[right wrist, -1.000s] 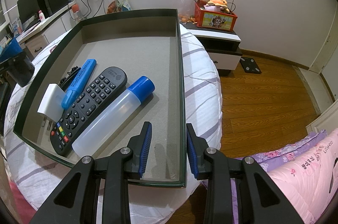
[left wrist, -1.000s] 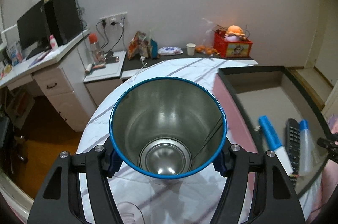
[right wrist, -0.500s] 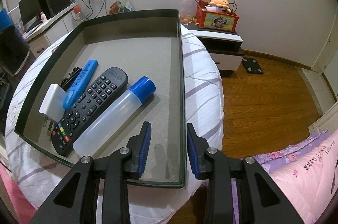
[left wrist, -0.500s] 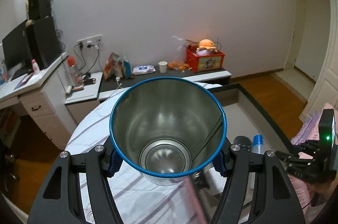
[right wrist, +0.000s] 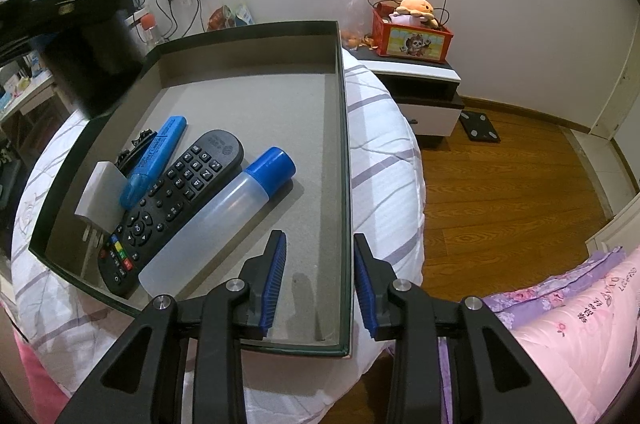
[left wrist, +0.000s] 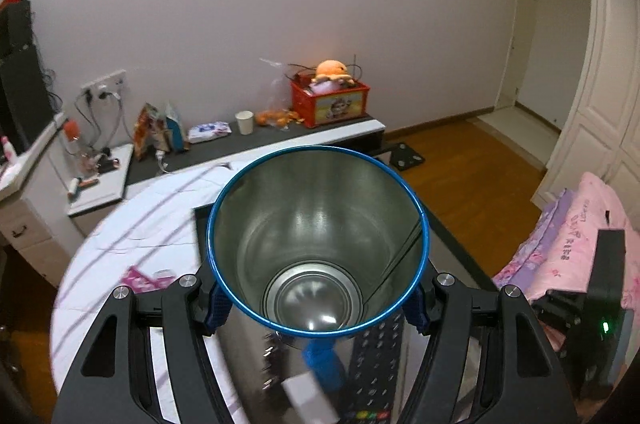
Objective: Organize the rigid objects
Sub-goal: 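Carry the cup with the left tool over the box and lower it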
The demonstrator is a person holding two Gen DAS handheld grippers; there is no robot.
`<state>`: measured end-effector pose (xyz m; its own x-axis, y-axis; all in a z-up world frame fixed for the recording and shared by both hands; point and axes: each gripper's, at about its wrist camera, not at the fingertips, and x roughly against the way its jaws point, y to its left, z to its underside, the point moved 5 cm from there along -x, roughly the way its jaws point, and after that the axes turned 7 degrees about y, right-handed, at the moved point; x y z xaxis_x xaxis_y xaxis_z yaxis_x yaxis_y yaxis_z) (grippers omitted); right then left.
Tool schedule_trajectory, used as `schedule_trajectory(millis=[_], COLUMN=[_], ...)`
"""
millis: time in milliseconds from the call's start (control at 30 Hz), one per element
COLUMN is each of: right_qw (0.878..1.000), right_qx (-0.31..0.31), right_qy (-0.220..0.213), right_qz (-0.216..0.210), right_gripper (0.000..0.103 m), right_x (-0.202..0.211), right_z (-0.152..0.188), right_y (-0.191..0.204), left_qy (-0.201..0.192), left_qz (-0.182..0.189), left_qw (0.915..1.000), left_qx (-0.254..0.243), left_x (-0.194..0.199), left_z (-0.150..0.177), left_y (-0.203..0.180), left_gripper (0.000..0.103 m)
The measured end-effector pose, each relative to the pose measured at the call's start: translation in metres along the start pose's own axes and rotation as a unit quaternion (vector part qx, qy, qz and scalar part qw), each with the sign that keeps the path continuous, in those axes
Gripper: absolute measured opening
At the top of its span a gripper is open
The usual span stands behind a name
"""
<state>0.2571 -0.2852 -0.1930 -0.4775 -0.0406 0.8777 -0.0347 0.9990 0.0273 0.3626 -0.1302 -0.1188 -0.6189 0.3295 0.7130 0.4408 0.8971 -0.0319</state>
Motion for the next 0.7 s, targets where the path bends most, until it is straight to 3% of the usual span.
schedule_trajectory(millis=[200,700], right_qw=[1.000,1.000], right_qx=[0.003,0.004], right_qy=[-0.002,-0.002], right_qz=[-0.006,-0.007], right_gripper=[0.036,0.036], right_x=[-0.001,-0.002], right_z=[-0.002,-0.002], right_y=[0.000,0.000], left_qy=[0.037,0.059], left_qz=[0.004,0.014], left_qw=[0.9993,0.9981], left_qx=[0.004,0.011], left_x=[-0.042,-0.081], left_z=[0.001,-0.002], left_y=[-0.009,-0.015], left_gripper=[0.068,0.069])
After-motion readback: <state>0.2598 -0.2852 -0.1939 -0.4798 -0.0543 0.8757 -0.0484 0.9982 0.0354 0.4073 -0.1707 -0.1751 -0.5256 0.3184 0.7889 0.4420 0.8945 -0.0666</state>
